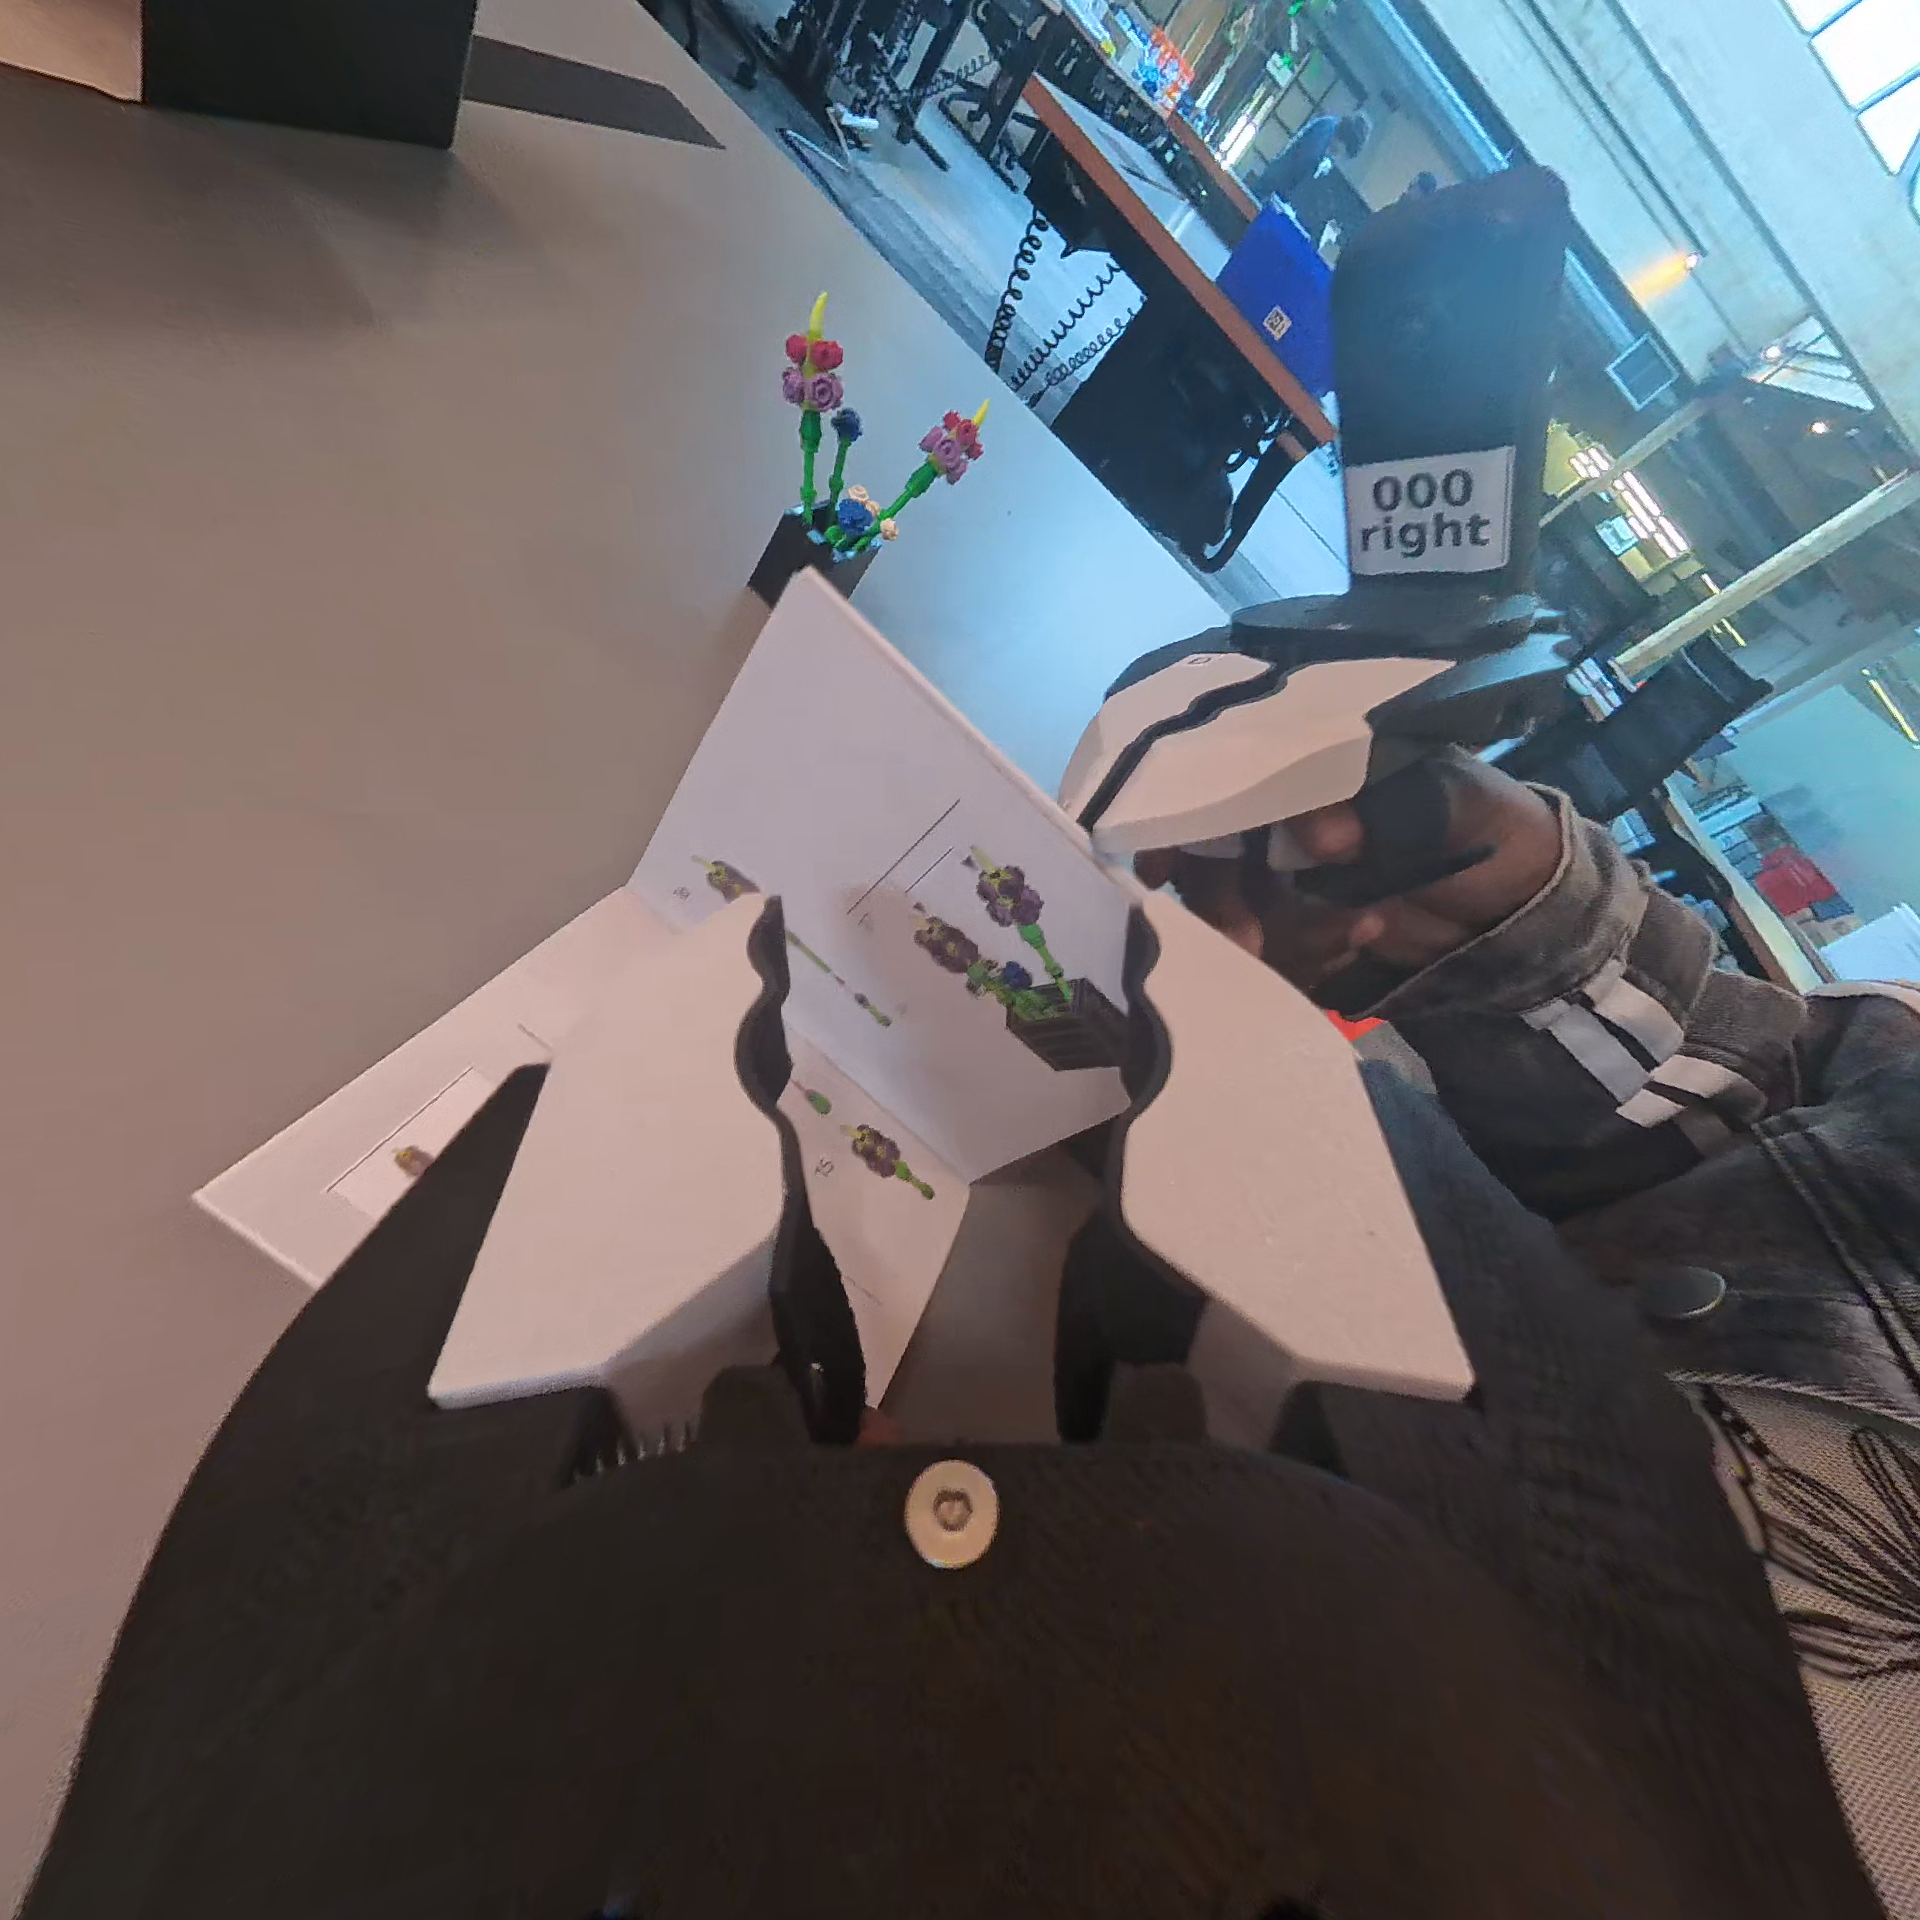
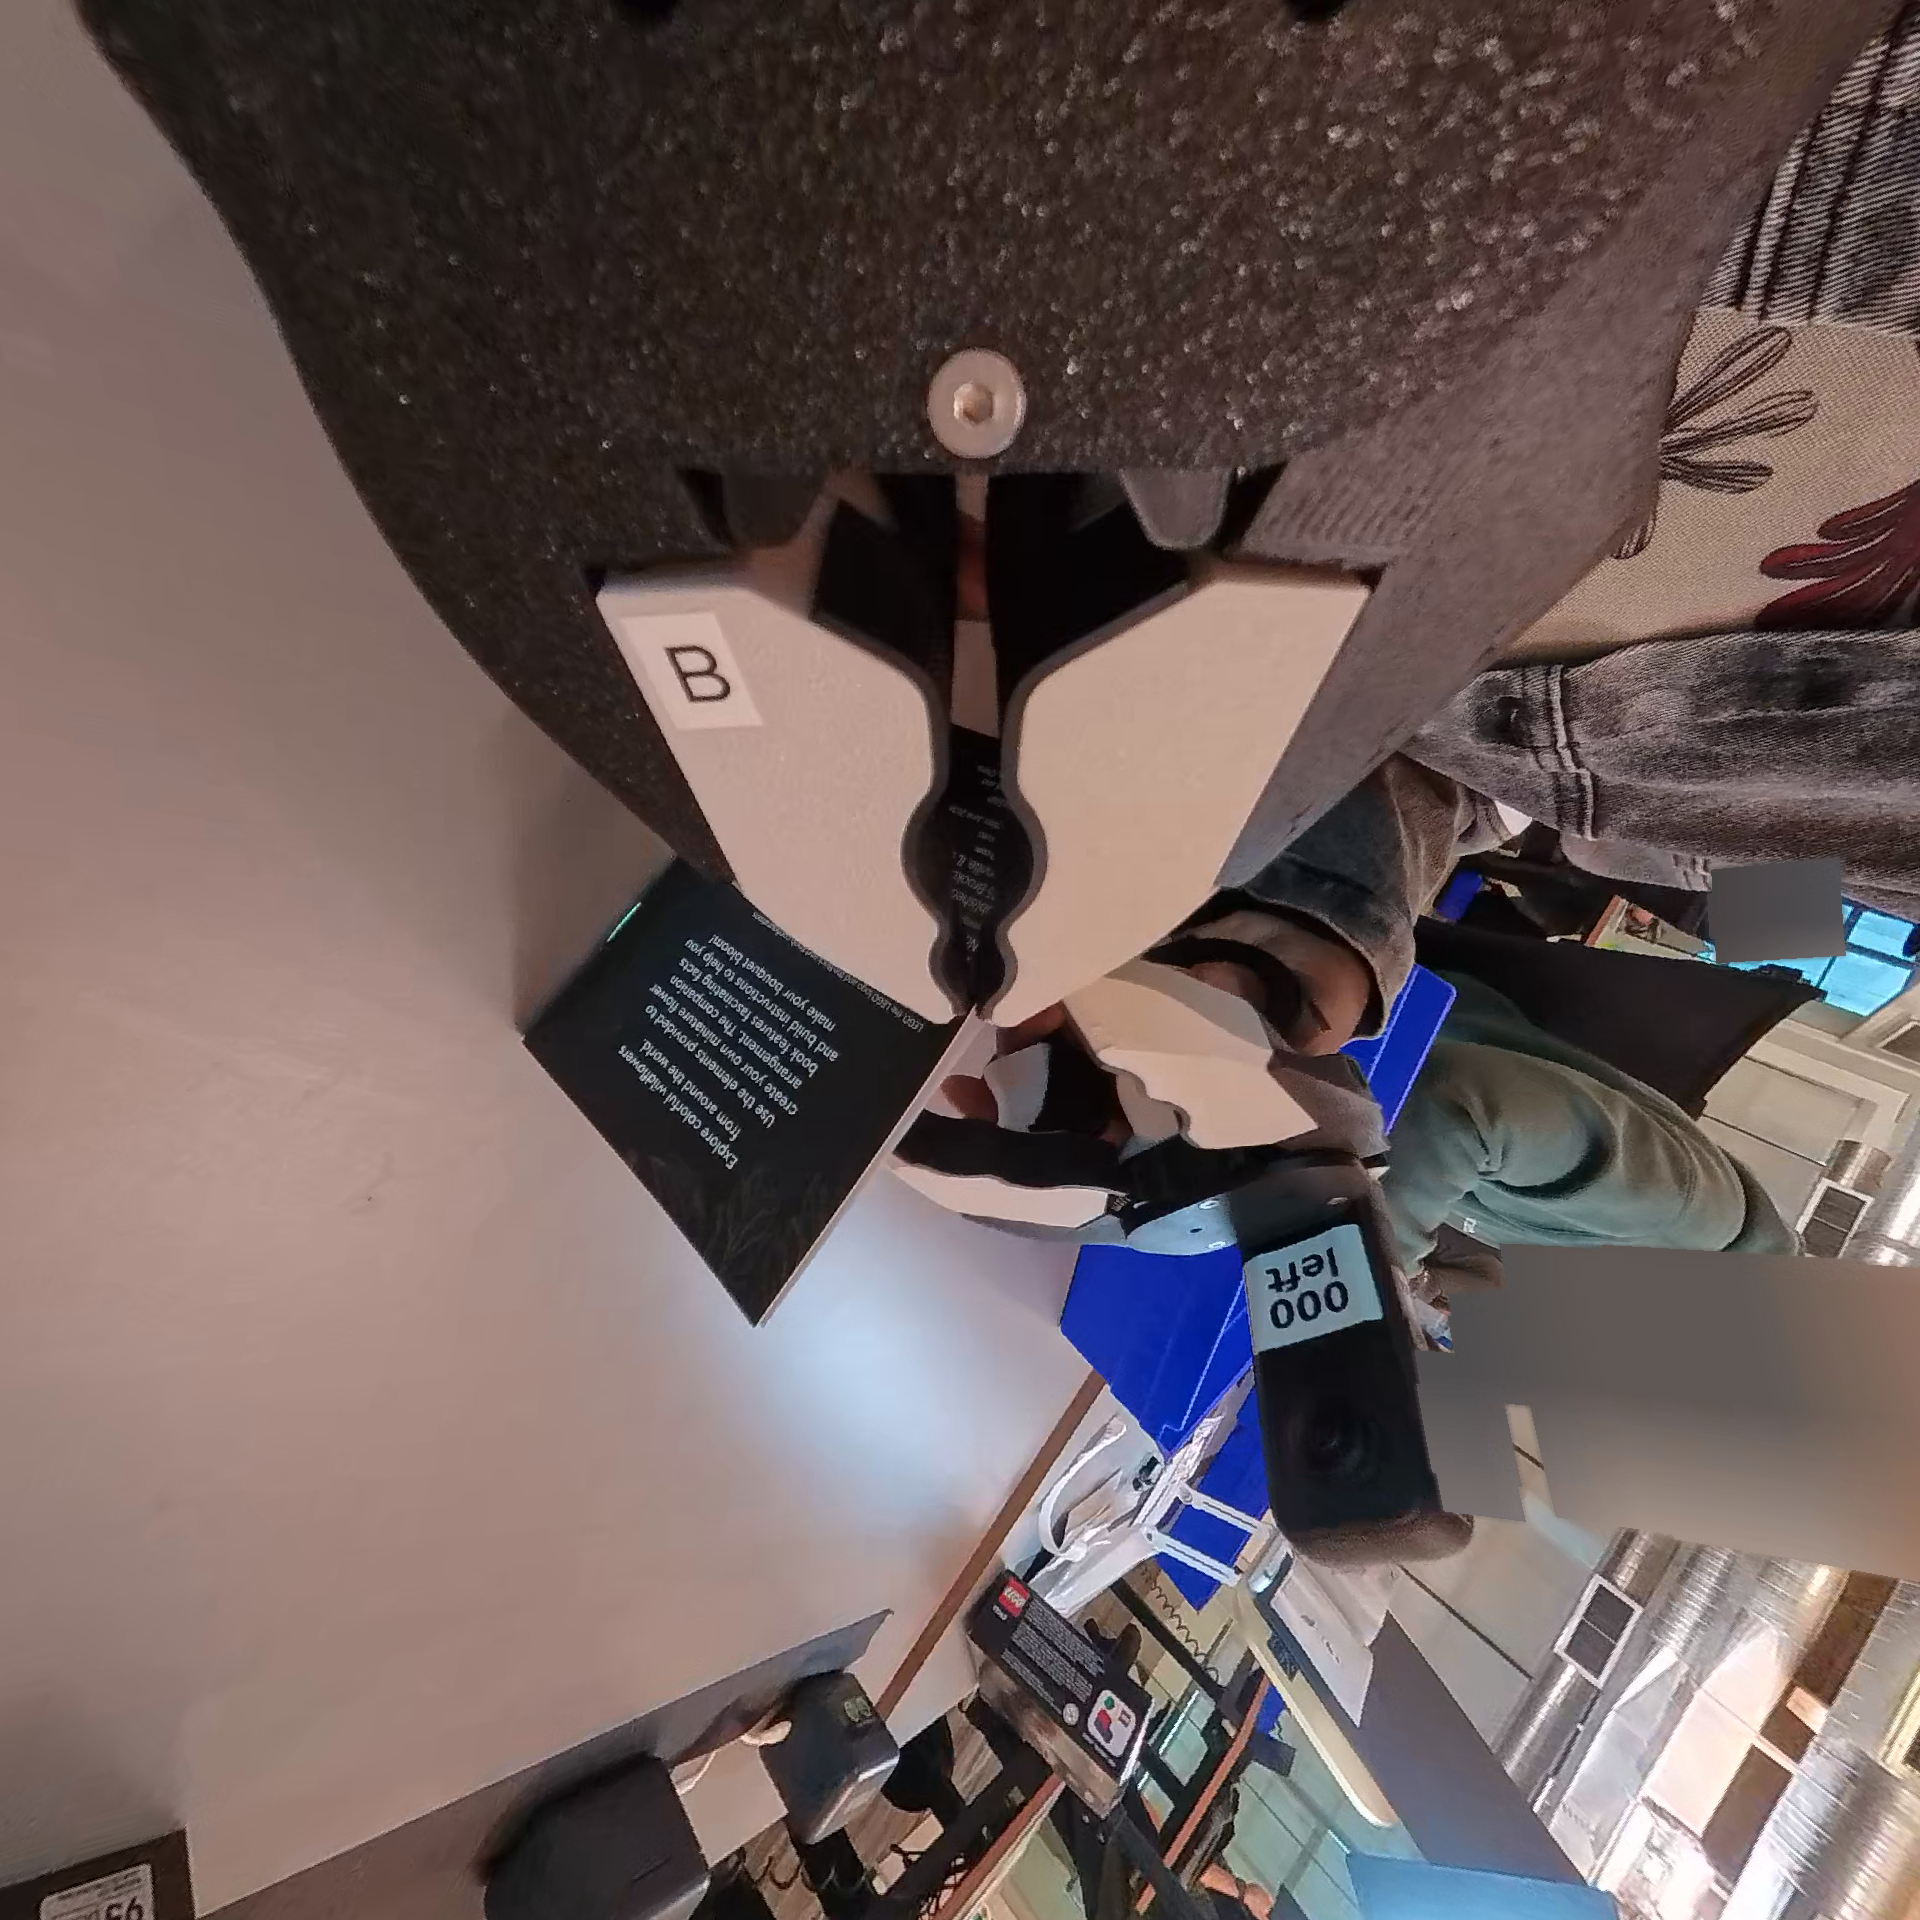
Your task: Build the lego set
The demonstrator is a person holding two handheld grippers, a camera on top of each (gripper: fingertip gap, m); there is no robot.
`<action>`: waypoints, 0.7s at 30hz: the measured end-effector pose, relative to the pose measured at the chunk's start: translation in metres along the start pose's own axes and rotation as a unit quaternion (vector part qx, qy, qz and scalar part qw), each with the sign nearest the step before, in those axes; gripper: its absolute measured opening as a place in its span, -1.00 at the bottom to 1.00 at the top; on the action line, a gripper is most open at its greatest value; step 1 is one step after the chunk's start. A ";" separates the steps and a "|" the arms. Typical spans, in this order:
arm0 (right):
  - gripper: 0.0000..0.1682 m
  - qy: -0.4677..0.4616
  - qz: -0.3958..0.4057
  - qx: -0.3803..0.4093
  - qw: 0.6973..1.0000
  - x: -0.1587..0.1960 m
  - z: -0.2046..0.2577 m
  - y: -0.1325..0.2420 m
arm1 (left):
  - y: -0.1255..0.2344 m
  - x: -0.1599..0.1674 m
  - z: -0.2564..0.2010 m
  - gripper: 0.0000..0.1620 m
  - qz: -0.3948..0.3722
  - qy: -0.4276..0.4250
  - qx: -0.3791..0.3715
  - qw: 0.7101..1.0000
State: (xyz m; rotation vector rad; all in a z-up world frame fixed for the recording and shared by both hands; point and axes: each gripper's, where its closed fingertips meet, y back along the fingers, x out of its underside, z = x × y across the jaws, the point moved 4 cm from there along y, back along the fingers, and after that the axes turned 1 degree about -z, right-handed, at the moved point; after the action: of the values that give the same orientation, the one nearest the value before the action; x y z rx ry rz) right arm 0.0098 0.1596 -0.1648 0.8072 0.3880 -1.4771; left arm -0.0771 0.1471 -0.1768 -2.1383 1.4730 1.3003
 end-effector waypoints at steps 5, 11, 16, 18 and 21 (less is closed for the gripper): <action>-0.98 0.002 0.001 -0.001 1.000 0.000 0.000 0.000 | 0.000 0.001 -0.002 -0.25 -0.003 0.007 0.003 1.000; -0.98 -0.001 -0.001 -0.006 1.000 0.001 0.000 0.002 | -0.010 0.000 -0.009 -0.25 0.016 -0.016 0.004 1.000; -0.99 -0.006 -0.005 -0.010 1.000 0.001 -0.002 0.005 | -0.011 0.001 -0.009 -0.25 0.016 -0.009 0.003 1.000; -0.98 -0.008 -0.005 -0.012 1.000 0.001 -0.003 0.006 | -0.011 0.002 -0.009 -0.25 0.016 -0.010 0.003 1.000; -0.98 -0.009 -0.004 -0.012 1.000 0.000 -0.004 0.006 | -0.010 0.003 -0.008 -0.25 0.018 -0.011 0.002 1.000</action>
State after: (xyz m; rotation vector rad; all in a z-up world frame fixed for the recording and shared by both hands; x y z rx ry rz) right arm 0.0163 0.1615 -0.1664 0.7742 0.3956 -1.4826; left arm -0.0643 0.1452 -0.1771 -2.0977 1.5117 1.3275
